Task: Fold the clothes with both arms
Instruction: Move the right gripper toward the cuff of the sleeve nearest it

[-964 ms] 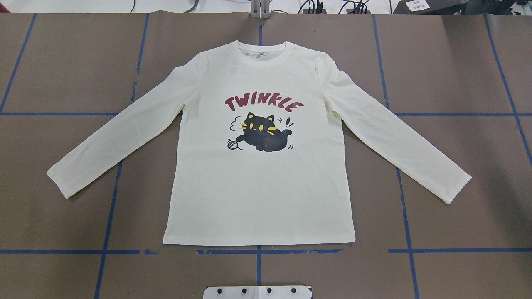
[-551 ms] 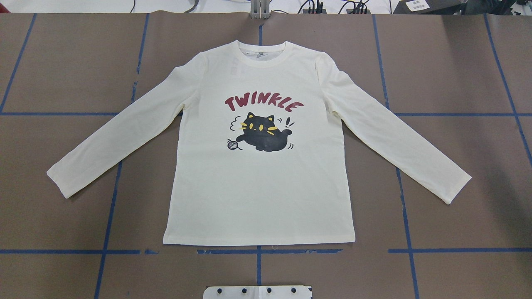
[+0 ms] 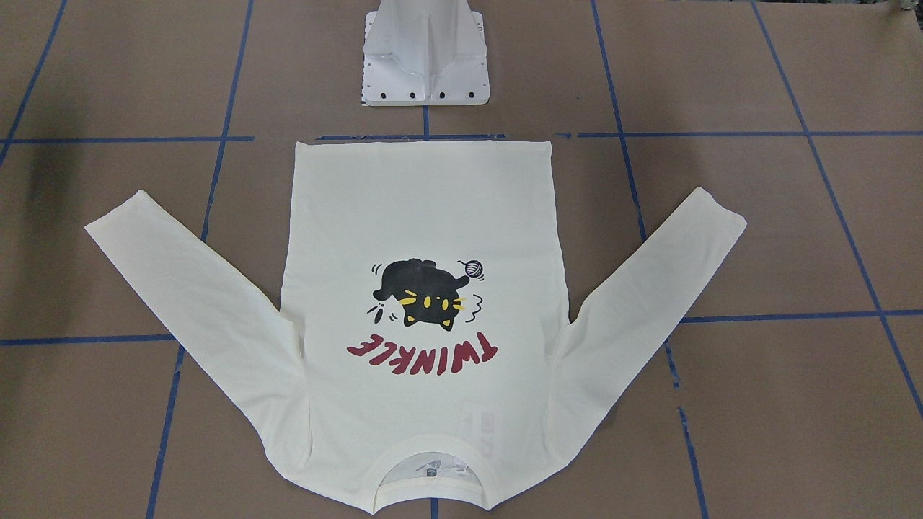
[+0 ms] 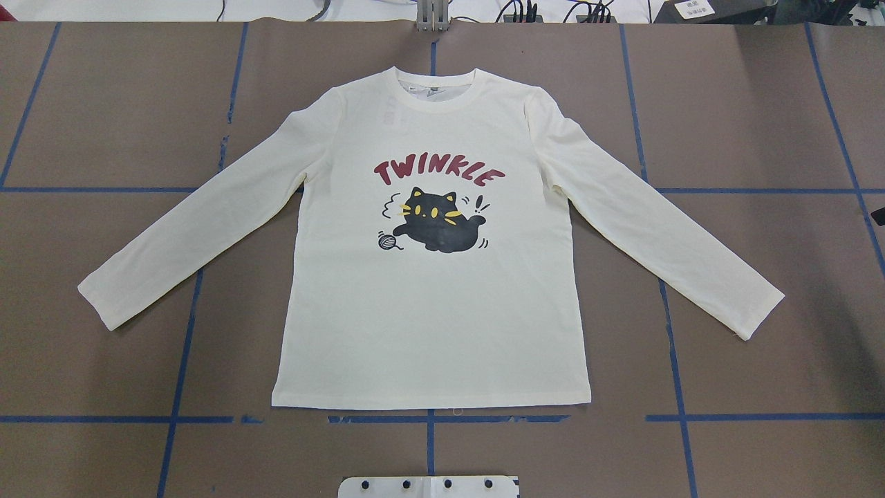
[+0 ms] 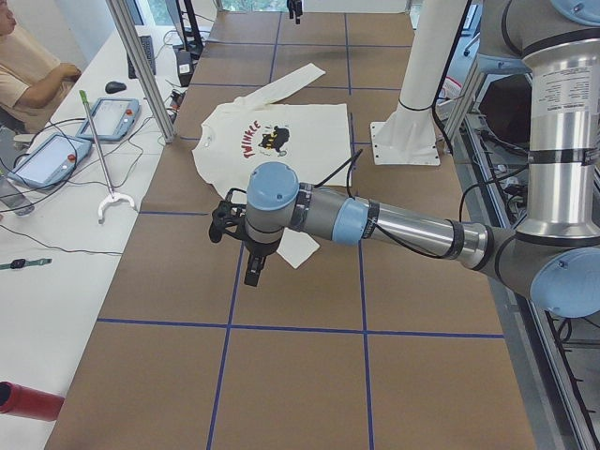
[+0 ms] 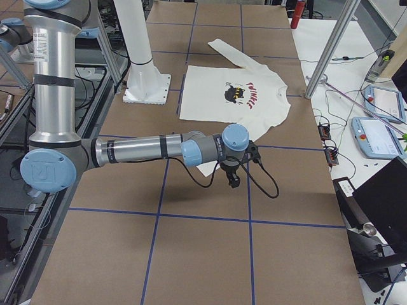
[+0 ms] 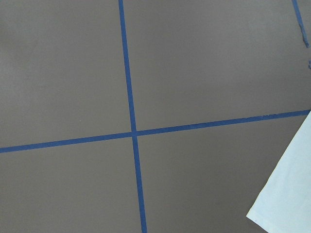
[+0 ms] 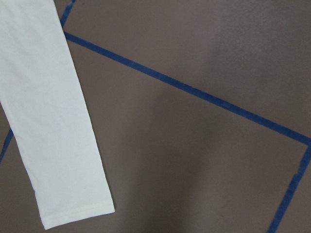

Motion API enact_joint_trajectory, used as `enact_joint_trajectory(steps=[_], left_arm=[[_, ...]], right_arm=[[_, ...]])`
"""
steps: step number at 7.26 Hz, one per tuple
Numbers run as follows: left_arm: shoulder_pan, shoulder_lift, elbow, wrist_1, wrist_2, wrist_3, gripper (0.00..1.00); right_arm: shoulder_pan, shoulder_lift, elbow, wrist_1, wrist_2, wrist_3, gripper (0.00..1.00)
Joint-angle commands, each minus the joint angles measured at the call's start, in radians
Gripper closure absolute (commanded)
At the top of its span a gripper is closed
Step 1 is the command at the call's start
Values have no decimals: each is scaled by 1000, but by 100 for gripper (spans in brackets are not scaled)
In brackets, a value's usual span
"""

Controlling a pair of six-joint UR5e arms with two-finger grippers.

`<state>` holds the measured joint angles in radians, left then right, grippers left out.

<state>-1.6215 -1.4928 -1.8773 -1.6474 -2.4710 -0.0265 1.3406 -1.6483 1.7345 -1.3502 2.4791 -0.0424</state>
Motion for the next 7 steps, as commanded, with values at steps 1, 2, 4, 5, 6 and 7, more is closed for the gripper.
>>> enact_joint_trajectory(steps=[1,2,4,5,6,7], left_arm=[[0,6,-5,-57,-26,-3,0],[3,5,-6,-58,-29,-3,0],[5,2,4,-69,-75,-3,0],[5,2,6,-80,-78,-3,0],[5,2,6,-81,-88,-1,0],[5,2,6,-81,-88,-1,0]], right_arm=[[-175,-44,-1,255,-62,387,2],[-286,-92,-3,430,-145,596,7],[-369,-154,-38,622,-195,797,8],[-371,-151,-59,626,-197,799,12],[-376,-137,-96,626,-203,799,12],[-380,-102,-114,626,-206,825,12]])
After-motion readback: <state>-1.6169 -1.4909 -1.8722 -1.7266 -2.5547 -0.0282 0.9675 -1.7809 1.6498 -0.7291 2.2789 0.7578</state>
